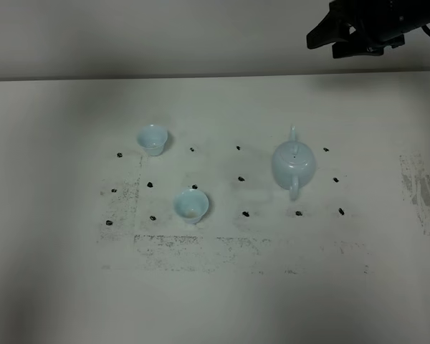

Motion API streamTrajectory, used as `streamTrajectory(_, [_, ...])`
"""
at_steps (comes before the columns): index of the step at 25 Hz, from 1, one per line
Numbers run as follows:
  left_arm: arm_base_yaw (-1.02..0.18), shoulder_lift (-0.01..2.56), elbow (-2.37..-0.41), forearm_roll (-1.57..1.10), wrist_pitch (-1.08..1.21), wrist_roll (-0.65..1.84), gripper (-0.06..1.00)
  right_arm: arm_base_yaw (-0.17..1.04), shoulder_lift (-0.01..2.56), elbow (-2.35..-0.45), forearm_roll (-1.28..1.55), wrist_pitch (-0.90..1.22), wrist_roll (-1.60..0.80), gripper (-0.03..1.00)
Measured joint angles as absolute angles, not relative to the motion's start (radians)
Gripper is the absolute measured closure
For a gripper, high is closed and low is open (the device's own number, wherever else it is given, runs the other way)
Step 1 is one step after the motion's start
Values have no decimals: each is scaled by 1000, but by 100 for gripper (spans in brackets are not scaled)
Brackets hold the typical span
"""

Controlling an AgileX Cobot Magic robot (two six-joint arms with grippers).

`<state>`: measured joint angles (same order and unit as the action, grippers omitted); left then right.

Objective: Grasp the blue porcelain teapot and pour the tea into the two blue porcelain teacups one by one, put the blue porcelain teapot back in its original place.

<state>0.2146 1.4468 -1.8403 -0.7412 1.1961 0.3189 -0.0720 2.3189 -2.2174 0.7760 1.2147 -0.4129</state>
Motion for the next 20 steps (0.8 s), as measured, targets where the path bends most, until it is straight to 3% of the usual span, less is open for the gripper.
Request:
streamTrajectory(4, [205, 1307, -1732, -690, 1196, 306, 22, -72, 2319, -2217, 726, 1215, -407, 39])
streamTrajectory(14, [204, 904, -1159, -497, 1196, 321, 22, -74, 2315, -2231, 679, 1216, -394, 39])
streamTrajectory(20, [151, 617, -926, -340, 1195, 325, 22, -74, 2313, -2249, 679, 1218, -382, 39])
